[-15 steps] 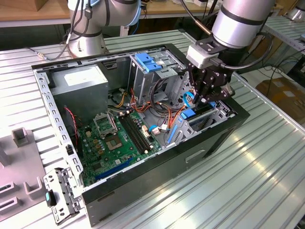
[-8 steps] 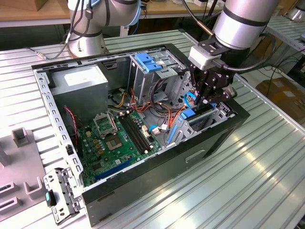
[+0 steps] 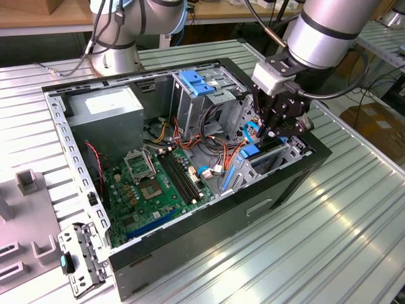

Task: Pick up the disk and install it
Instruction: 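Insert the second disk wire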

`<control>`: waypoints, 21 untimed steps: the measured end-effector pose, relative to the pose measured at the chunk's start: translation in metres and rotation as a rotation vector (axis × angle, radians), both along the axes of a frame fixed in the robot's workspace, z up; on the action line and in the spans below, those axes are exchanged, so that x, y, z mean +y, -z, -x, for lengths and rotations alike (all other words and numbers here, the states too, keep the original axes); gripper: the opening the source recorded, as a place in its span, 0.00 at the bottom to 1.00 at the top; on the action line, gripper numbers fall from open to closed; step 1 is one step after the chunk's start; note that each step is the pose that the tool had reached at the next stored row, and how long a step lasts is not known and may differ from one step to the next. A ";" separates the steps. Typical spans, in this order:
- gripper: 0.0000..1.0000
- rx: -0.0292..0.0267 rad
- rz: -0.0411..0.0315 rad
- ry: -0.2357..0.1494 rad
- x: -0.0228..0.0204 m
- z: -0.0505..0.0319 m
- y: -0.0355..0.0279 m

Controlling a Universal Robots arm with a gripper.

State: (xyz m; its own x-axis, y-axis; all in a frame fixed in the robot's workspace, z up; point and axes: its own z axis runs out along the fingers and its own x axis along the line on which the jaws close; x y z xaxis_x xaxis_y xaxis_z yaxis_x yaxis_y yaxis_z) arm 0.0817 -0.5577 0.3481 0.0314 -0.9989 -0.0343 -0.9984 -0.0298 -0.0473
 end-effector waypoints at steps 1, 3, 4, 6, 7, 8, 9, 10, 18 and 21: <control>0.16 0.0000 0.0000 0.000 -0.0003 0.0000 0.0000; 0.16 0.0000 -0.0002 0.000 -0.0008 0.0000 0.0002; 0.16 0.0000 0.0000 0.000 -0.0009 0.0000 0.0005; 0.16 0.0000 0.0002 0.000 -0.0011 0.0000 0.0009; 0.16 0.0000 0.0002 0.000 -0.0012 0.0000 0.0011; 0.16 0.0000 0.0002 0.000 -0.0013 0.0000 0.0017; 0.16 0.0000 0.0002 0.001 -0.0015 0.0000 0.0022; 0.16 0.0000 0.0002 0.000 -0.0016 0.0000 0.0023; 0.16 0.0000 0.0000 0.000 -0.0023 0.0000 0.0009; 0.16 0.0000 0.0002 0.000 -0.0027 0.0000 0.0011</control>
